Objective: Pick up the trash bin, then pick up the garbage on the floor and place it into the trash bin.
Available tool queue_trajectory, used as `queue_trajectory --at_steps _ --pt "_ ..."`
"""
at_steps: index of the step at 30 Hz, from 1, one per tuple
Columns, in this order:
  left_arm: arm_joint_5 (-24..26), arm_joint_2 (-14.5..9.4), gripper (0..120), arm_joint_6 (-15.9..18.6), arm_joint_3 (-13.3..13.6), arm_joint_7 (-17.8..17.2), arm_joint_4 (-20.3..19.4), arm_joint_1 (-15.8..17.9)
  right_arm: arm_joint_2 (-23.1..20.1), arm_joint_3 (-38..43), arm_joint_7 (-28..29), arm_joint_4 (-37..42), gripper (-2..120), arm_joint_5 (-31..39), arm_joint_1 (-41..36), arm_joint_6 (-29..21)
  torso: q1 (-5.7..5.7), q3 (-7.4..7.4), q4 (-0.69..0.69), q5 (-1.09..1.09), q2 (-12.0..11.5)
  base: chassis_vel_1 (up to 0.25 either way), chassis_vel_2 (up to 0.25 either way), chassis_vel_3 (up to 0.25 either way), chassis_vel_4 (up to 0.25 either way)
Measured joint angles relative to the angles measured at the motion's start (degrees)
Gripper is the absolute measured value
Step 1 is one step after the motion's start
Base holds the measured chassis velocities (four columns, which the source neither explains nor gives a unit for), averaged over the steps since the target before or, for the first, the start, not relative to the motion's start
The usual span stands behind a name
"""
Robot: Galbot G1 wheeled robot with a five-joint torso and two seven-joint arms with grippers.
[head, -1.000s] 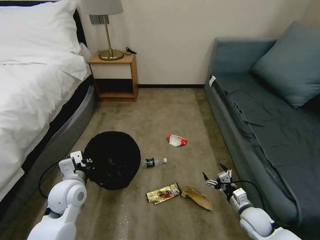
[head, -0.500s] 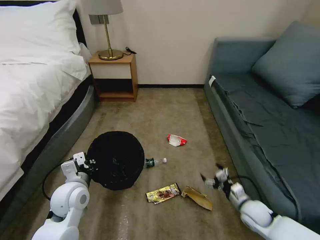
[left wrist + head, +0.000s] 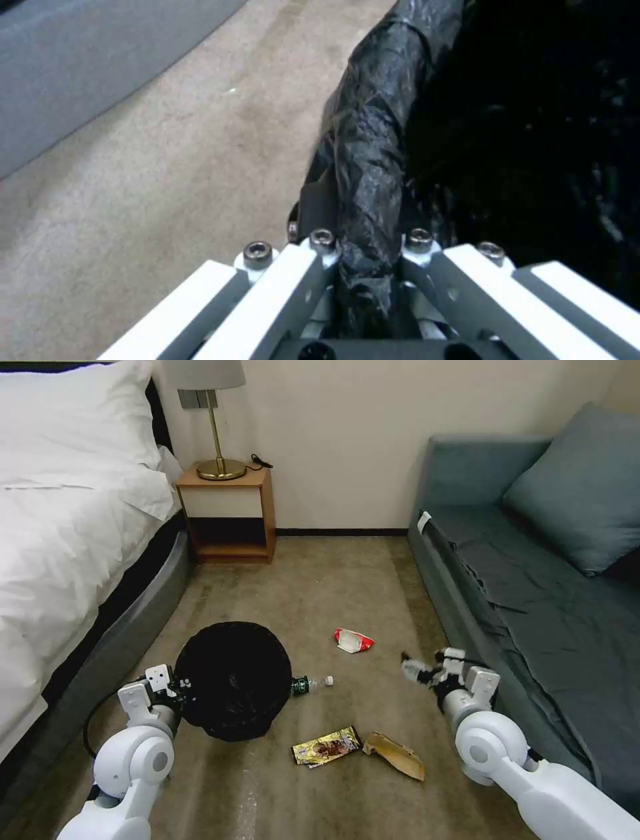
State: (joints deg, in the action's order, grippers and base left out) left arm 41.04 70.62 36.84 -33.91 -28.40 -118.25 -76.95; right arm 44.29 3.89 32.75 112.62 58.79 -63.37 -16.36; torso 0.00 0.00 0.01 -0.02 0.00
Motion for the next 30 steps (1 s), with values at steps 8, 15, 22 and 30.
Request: queue_trajectory --at_steps 8,15,22,30 --pt "-0.7 0.5 3 -0.2 -0.2 -0.1 0.9 -0.2 -6.9 -4.2 -42.1 -11.6 100 -27.8 2.2 2.0 0.0 0.01 -0.01 0.03 0.0 0.0 0.0 0.0 0.0" --pt "-1.3 1.1 3 -0.3 0.1 -0.1 1.6 -0.1 -9.7 -8.9 -50.6 -15.3 100 -30.6 5.7 -0.3 0.0 0.0 -0.01 0.02 0.0 0.0 0.0 0.0 0.0" --pt "-3.1 2.8 3 -1.1 0.4 0.5 2.9 -0.3 -7.6 -20.6 -54.0 -27.1 100 -32.3 15.2 -1.1 0.0 0.0 -0.01 0.02 0.0 0.0 0.0 0.0 0.0" --pt "-4.1 3.0 3 -1.5 0.1 0.6 2.2 -1.5 -0.9 -29.7 -49.5 -37.0 98 -32.6 21.8 4.4 0.0 0.0 0.0 0.02 0.0 0.0 0.0 0.0 0.0"
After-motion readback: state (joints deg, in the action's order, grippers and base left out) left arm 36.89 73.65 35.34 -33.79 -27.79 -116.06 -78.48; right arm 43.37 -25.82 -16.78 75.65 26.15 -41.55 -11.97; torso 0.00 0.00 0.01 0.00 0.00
